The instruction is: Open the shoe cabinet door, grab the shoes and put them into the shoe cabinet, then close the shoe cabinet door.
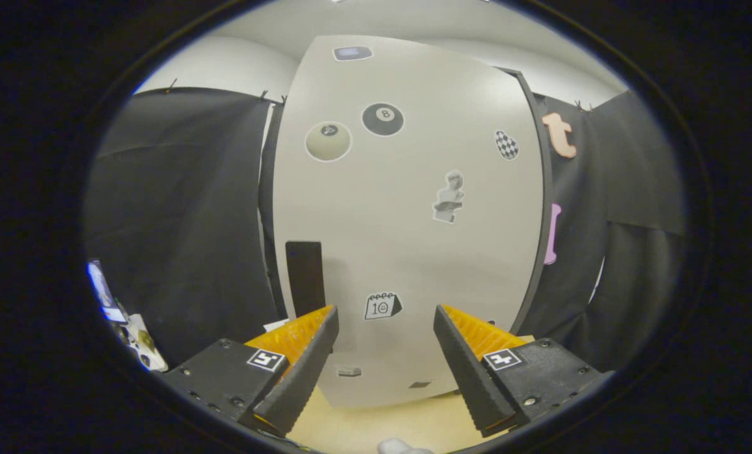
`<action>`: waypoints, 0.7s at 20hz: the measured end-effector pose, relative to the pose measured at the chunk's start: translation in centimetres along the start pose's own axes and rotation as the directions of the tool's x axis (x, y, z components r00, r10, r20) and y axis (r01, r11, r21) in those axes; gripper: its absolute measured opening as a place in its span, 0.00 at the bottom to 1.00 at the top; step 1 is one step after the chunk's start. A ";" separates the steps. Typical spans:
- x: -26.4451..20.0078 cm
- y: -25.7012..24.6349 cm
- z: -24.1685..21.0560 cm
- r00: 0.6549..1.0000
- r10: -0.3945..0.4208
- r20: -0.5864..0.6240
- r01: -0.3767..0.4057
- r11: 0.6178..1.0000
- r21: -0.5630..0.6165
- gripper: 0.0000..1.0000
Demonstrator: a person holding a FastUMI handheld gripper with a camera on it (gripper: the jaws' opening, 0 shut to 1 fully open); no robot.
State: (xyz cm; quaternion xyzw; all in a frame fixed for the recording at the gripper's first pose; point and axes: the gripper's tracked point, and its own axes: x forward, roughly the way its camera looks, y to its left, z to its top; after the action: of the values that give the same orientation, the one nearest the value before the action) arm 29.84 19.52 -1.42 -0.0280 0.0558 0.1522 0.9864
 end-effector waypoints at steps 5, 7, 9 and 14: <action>-3.7 -1.4 0.9 0.999 -0.036 0.026 0.036 0.999 0.015 0.99; -5.8 -2.0 1.5 0.997 -0.058 0.050 0.057 0.998 0.021 0.99; -8.0 -2.6 1.8 0.995 -0.070 0.067 0.069 0.997 0.019 0.99; -14.0 -4.9 2.4 0.983 -0.147 0.108 0.146 0.989 0.011 0.99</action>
State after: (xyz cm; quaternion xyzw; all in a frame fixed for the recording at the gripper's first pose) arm 18.26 10.88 2.79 -0.0221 0.0001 0.0805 0.9965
